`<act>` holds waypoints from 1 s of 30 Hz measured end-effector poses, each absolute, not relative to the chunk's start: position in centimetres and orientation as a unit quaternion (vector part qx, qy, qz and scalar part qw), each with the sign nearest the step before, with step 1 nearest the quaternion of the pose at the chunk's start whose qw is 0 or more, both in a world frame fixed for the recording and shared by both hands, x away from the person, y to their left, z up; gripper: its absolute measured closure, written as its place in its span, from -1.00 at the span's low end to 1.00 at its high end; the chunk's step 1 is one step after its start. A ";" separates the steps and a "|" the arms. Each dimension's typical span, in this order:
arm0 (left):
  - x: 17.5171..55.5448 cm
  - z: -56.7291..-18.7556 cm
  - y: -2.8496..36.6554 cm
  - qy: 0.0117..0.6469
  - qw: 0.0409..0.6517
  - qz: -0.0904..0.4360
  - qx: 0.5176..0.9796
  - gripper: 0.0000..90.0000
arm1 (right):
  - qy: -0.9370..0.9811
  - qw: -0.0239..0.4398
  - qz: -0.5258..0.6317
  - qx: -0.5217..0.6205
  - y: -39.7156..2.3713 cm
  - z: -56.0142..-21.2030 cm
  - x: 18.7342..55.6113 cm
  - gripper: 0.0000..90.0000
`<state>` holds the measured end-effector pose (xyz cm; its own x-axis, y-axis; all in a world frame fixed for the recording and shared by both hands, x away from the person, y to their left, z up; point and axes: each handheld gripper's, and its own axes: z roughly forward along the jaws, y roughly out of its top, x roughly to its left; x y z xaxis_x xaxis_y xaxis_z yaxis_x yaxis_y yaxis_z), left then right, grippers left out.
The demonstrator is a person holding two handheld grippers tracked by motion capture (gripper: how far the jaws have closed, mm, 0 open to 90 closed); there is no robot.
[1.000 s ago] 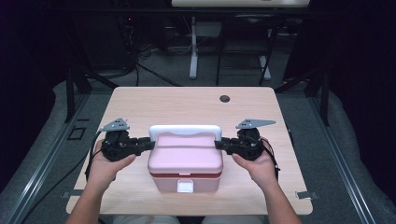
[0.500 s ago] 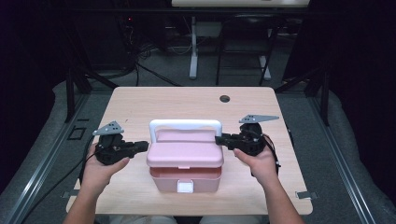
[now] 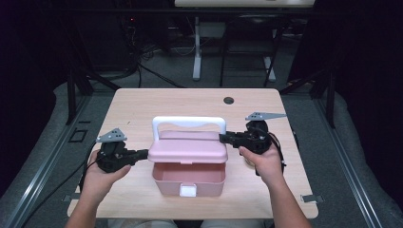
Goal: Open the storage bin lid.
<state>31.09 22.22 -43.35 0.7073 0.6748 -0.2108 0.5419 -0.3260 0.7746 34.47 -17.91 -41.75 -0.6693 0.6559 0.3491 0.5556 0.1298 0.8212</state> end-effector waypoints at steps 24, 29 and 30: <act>30.4 -43.7 19.5 0.339 0.432 0.057 0.834 1.00 | 0.749 0.044 0.523 0.405 -18.0 -41.7 34.6 0.67; 30.2 -43.5 19.4 0.334 0.434 0.057 0.835 1.00 | 0.749 0.045 0.522 0.405 -17.9 -41.8 34.6 0.67; 30.2 -43.4 19.4 0.334 0.435 0.058 0.834 1.00 | 0.749 0.045 0.522 0.405 -17.9 -41.8 34.6 0.67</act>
